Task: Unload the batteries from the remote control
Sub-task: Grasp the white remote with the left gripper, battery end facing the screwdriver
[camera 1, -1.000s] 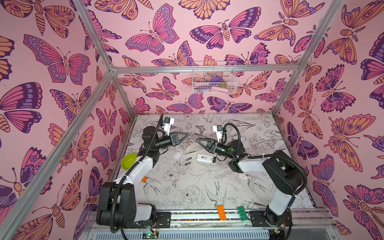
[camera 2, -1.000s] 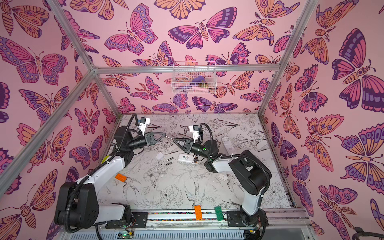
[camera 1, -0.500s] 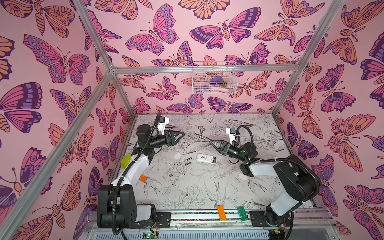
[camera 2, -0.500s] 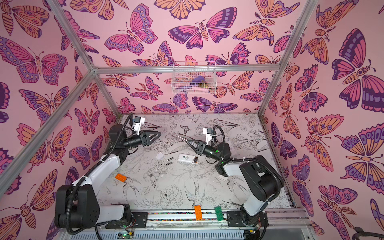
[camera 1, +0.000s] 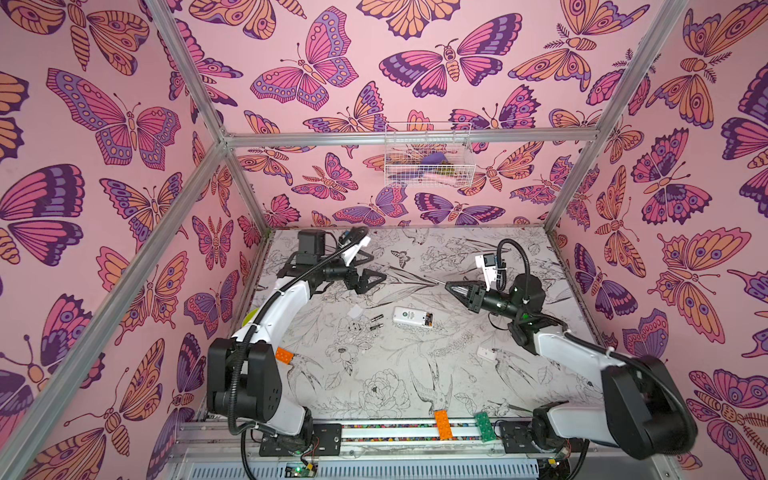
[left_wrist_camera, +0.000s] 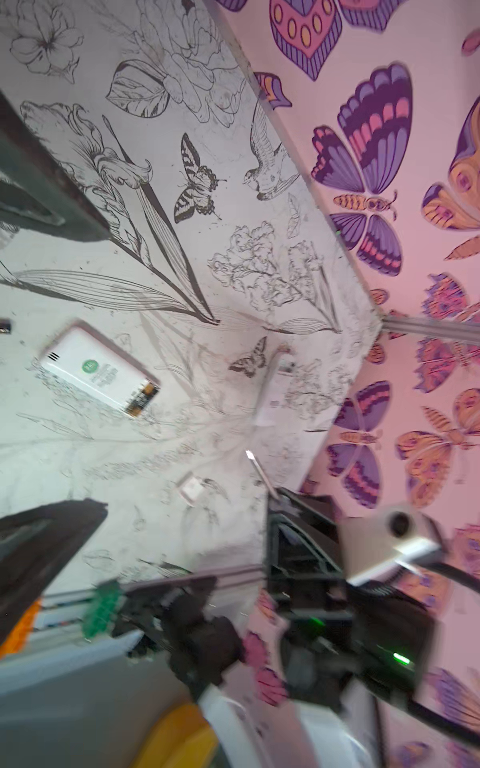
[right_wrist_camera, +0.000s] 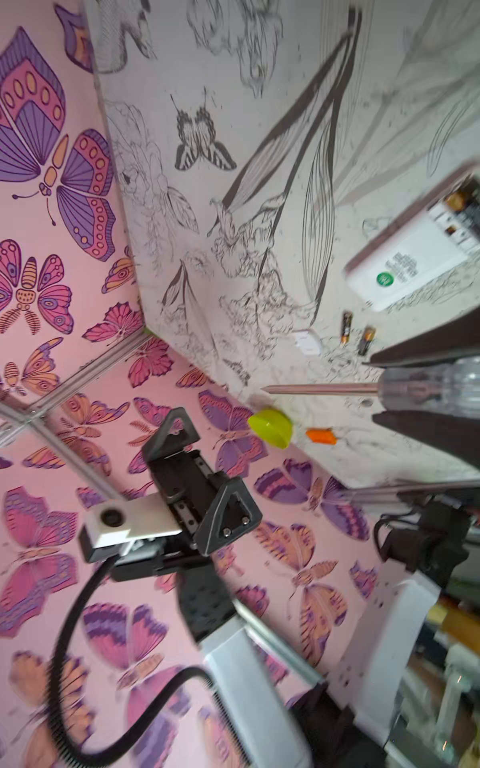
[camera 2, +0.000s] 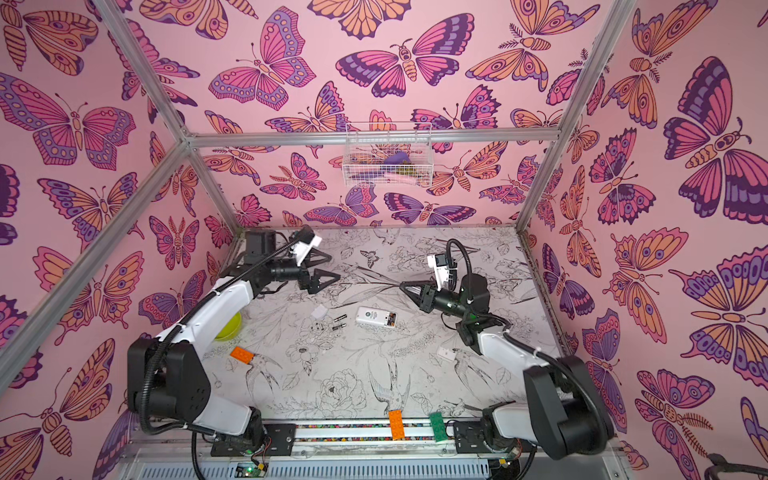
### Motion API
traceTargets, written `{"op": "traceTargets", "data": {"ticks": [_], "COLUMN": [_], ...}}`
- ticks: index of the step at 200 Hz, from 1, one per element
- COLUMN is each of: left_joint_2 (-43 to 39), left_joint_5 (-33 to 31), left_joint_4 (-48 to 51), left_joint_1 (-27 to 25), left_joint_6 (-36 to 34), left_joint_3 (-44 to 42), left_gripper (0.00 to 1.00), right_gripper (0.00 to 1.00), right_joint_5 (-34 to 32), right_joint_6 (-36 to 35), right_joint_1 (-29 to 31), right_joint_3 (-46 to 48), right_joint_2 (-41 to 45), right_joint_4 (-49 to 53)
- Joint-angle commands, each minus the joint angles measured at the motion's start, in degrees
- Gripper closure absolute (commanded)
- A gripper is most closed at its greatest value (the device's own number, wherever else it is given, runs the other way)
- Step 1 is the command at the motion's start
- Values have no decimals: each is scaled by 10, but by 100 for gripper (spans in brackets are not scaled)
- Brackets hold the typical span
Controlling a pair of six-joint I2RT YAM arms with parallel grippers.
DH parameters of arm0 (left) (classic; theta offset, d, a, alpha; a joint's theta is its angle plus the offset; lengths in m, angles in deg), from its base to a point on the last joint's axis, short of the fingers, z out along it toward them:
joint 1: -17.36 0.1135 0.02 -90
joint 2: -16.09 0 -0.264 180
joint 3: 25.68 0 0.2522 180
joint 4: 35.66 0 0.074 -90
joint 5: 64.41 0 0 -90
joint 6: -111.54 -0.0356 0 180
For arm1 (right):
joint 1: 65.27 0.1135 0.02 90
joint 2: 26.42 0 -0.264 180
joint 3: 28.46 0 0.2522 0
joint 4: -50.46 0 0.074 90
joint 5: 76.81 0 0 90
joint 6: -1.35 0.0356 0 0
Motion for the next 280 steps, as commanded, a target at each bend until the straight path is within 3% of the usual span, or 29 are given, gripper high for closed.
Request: {"op": "traceTargets", "data": {"ticks": [1,49,98,167,228,280], "left_joint_2": [40,133,228,300,331,280], "left_joint_5": [-46,-108,-138,-206,-246,-264], "left_joint_4": [100,119,119,154,181,180], "left_joint_1": [-33,-104,-148,-196,-219,-237], "left_joint_6": [-184,-340,-369,-404,-410,-419], "left_joint_3": [19,34,78,119,140,78], "left_gripper": [0,0,0,1,17,30], "right_gripper": [100,100,100,99,100,99], "right_joint_5": [-30,-74,-136,-161,-158,-148], "right_joint_6": [-204,-314,-336,-345,-346,-365], "right_joint_1": [-5,-8,-8,-8,-8,-8], "right_joint_3": [-39,-75,-52,-31,-25,-24], "right_joint_2": [49,89,120,160,158,161], "right_joint_4": [281,466,496,519,513,524]}}
